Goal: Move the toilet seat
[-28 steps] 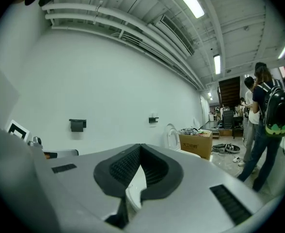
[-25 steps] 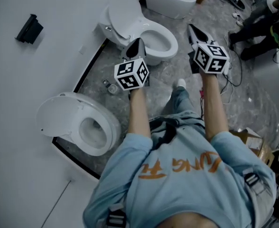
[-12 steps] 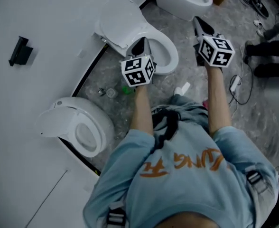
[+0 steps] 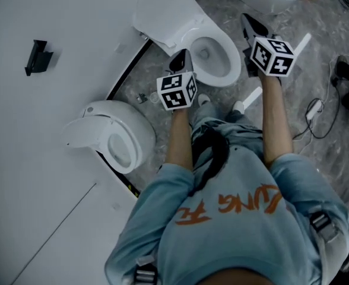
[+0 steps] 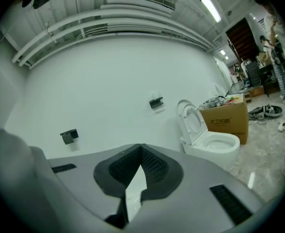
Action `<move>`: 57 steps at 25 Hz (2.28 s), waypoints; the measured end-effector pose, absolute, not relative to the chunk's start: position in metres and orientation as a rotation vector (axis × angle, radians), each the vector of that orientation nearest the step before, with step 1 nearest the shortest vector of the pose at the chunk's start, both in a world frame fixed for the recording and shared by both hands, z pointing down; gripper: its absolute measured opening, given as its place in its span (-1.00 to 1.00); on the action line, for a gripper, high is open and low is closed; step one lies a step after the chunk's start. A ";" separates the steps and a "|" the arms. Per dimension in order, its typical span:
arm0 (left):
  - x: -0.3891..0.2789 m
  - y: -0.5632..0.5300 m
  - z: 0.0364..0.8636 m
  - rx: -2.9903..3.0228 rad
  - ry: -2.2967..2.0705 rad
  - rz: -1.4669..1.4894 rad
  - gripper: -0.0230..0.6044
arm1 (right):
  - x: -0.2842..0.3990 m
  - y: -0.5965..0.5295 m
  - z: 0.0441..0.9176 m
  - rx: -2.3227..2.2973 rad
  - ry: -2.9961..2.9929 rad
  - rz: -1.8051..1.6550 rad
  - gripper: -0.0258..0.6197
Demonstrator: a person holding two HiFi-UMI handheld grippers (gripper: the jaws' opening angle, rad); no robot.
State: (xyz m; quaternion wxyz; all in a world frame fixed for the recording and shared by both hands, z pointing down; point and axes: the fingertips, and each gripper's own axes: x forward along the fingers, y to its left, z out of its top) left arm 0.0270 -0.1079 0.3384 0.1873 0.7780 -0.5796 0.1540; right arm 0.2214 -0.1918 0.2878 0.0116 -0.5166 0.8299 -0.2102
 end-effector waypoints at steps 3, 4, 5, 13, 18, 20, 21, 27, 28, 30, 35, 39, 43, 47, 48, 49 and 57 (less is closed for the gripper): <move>0.029 -0.110 0.371 2.142 -1.584 0.479 -0.92 | 0.210 -0.194 0.321 -1.587 2.640 -0.744 -0.92; 0.030 -0.112 0.382 2.123 -1.584 0.477 -0.92 | 0.208 -0.193 0.332 -1.585 2.675 -0.757 -0.92; 0.032 -0.115 0.392 2.100 -1.600 0.466 -0.92 | 0.207 -0.191 0.343 -1.586 2.710 -0.766 -0.92; 0.065 -0.135 0.456 2.065 -1.516 0.495 -0.92 | 0.220 -0.194 0.414 -1.664 2.769 -0.904 -0.92; 0.061 -0.129 0.506 1.972 -1.460 0.537 -0.92 | 0.208 -0.194 0.456 -1.626 2.870 -0.950 -0.92; 0.057 -0.128 0.527 1.936 -1.462 0.562 -0.92 | 0.202 -0.192 0.479 -1.603 2.916 -0.987 -0.92; 0.054 -0.127 0.535 1.921 -1.473 0.583 -0.92 | 0.201 -0.190 0.490 -1.594 2.932 -1.012 -0.92; 0.056 -0.123 0.593 1.864 -1.442 0.656 -0.92 | 0.195 -0.169 0.559 -1.539 3.060 -1.132 -0.92; 0.059 -0.119 0.604 1.858 -1.416 0.666 -0.92 | 0.193 -0.164 0.570 -1.513 3.100 -1.145 -0.92; 0.064 -0.118 0.625 1.857 -1.373 0.681 -0.92 | 0.192 -0.162 0.591 -1.462 3.183 -1.144 -0.92; 0.076 -0.117 0.676 1.847 -1.298 0.715 -0.92 | 0.187 -0.159 0.642 -1.278 3.420 -1.123 -0.92; 0.089 -0.114 0.723 1.871 -1.217 0.767 -0.92 | 0.175 -0.152 0.688 -1.081 3.596 -1.080 -0.92; 0.097 -0.113 0.760 1.894 -1.150 0.828 -0.92 | 0.155 -0.149 0.724 -0.796 3.766 -1.017 -0.84; 0.104 -0.112 0.792 1.934 -1.055 0.893 -0.90 | 0.144 -0.144 0.756 -0.416 3.960 -0.859 -0.72; 0.108 -0.111 0.799 1.954 -1.015 0.911 -0.85 | 0.141 -0.140 0.764 -0.296 4.007 -0.808 -0.67; 0.114 -0.109 0.804 1.975 -0.971 0.929 -0.77 | 0.138 -0.136 0.772 -0.163 4.051 -0.754 -0.61; 0.132 -0.081 0.840 2.085 -0.588 1.190 -0.27 | 0.151 -0.097 0.830 1.242 4.223 -0.113 -0.10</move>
